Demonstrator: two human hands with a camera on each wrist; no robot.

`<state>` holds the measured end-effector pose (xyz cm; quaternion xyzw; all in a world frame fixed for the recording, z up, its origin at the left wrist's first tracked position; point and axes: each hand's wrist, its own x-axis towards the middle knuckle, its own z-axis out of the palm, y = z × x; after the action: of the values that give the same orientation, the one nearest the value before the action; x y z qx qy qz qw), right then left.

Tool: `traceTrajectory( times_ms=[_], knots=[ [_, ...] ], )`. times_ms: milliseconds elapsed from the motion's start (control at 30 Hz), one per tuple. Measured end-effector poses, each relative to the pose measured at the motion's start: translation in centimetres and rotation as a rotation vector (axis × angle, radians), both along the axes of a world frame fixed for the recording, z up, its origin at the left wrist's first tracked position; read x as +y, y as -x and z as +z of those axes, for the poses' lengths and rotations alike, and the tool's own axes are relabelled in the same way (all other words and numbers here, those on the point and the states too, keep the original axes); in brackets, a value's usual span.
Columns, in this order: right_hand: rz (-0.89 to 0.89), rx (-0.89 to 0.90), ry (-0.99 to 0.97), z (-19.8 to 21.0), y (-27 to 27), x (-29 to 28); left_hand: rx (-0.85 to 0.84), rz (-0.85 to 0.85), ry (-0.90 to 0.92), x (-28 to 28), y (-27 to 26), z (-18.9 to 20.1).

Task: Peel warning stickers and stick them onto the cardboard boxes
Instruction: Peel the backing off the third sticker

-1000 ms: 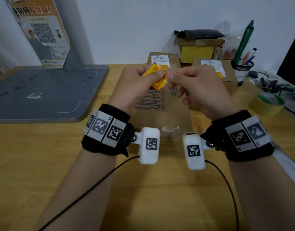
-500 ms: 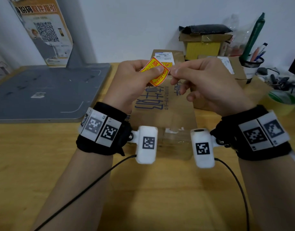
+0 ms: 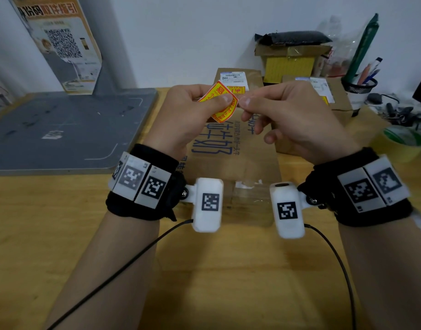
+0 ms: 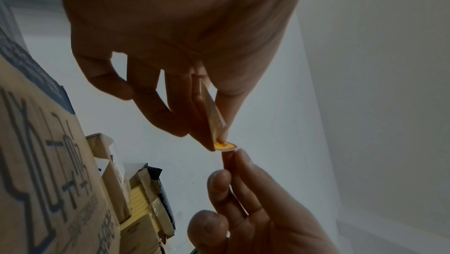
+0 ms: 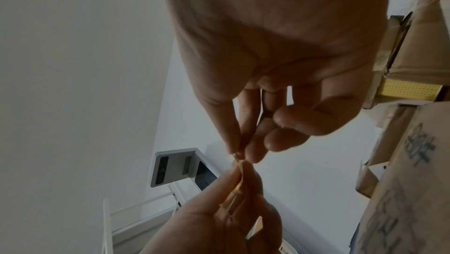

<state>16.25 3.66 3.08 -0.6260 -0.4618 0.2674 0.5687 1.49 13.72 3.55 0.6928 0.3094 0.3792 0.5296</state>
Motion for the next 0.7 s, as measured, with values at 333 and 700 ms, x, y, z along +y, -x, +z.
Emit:
traceTrajectory(
  times_ms=[333,700],
  knots=[
    [0.005,0.007,0.007,-0.03,0.08,0.08,0.004,-0.016,0.007,0.09,-0.02,-0.06],
    [-0.007,0.007,0.004,-0.20,0.39,0.37,0.004,-0.055,0.035,-0.13,-0.14,-0.16]
  ],
)
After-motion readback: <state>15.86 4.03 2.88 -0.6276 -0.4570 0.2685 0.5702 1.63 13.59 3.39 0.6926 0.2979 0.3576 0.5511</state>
